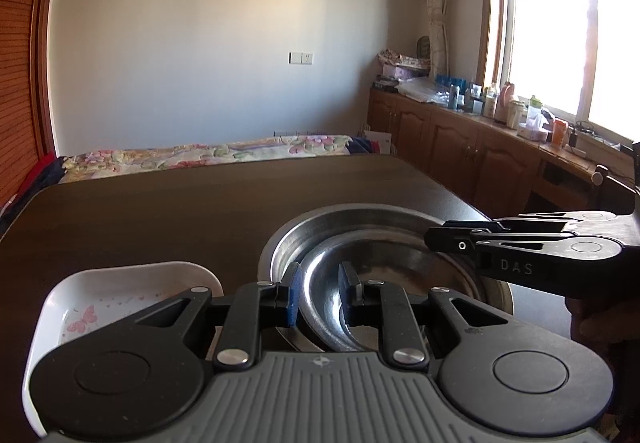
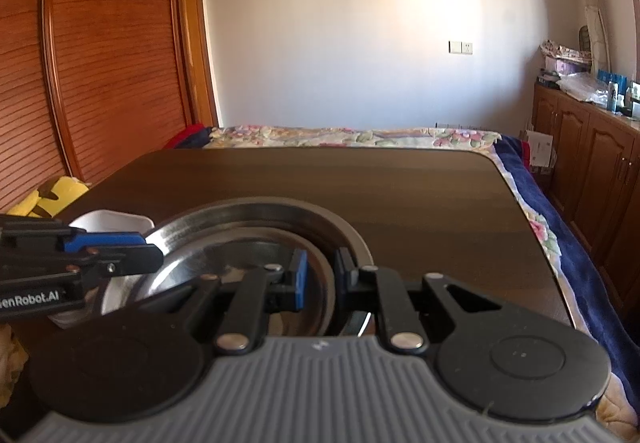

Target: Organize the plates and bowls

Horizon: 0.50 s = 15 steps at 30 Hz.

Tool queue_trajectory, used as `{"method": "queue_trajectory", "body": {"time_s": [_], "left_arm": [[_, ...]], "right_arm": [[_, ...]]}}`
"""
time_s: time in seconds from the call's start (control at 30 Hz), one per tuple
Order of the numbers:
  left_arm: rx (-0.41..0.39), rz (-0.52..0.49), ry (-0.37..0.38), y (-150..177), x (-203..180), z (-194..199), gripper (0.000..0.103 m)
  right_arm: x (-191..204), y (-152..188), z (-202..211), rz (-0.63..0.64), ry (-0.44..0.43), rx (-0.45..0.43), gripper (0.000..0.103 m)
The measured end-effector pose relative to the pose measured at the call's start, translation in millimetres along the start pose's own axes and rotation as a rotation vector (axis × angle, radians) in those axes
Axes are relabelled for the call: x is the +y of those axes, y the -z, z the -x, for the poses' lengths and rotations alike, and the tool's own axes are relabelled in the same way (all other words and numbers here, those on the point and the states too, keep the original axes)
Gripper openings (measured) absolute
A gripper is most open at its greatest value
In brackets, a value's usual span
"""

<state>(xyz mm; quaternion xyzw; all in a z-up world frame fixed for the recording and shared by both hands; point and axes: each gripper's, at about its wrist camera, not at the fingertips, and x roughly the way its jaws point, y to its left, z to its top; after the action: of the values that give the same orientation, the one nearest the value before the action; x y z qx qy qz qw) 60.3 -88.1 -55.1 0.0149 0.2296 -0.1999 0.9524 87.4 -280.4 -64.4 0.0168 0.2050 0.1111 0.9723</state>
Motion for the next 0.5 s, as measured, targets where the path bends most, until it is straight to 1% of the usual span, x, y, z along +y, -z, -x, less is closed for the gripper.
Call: {"method": "queue_trajectory", "body": {"time_s": [0.03,0.1,0.17,0.2,0.27,0.3,0.33,0.37,0.4,0.43,0.47,0.5], "left_arm": [[-0.005,0.001,-0.004,-0.2,-0.2,1.1,0.024],[-0.019,0.006,-0.011,-2.6,-0.3,2.9,0.03],[-0.031,0.005,-0.016,-3.8,0.4,5.1,0.04],[-0.037,0.006,-0.018,-3.9,0.4,6.2,0.043],[-0.046,0.007,-0.023,-3.8,0.9,7.4,0.056],[-0.051,0.007,-0.025,-2.8,1.7,7.6,0.059],[-0.058,0.003,-0.033,-2.0,1.6,7.7,0.067],[-0.062,0.0,-0.042,-2.1,1.0,7.0,0.074],[-0.066,-0.002,-0.05,-1.1,0.9,7.0,0.077],[-0.071,-0.004,-0.056,-0.2,0.9,6.6,0.082],[-0.074,-0.003,-0.057,0.1,1.5,5.9,0.086],[-0.076,-0.002,-0.057,0.7,1.8,5.2,0.088]], "right_arm": [[0.2,-0.3,2.3,0.002,0.001,-0.01,0.018],[0.2,-1.3,7.0,0.008,0.006,-0.029,0.018],[1.0,-2.0,10.1,0.011,0.006,-0.041,0.018],[0.6,-2.1,11.7,0.009,0.005,-0.047,0.018],[-0.1,-1.8,14.1,0.003,0.006,-0.058,0.018],[-0.5,-1.5,14.7,0.003,0.008,-0.063,0.019],[-1.0,-1.2,15.0,0.001,0.008,-0.069,0.021],[-1.0,-0.8,15.0,-0.002,0.008,-0.073,0.028],[-2.4,-0.2,15.1,-0.008,0.009,-0.079,0.035],[-3.8,0.5,14.9,-0.012,0.01,-0.084,0.048],[-4.6,1.2,14.6,-0.015,0.013,-0.088,0.055],[-5.7,2.0,13.5,-0.016,0.02,-0.09,0.057]]}}
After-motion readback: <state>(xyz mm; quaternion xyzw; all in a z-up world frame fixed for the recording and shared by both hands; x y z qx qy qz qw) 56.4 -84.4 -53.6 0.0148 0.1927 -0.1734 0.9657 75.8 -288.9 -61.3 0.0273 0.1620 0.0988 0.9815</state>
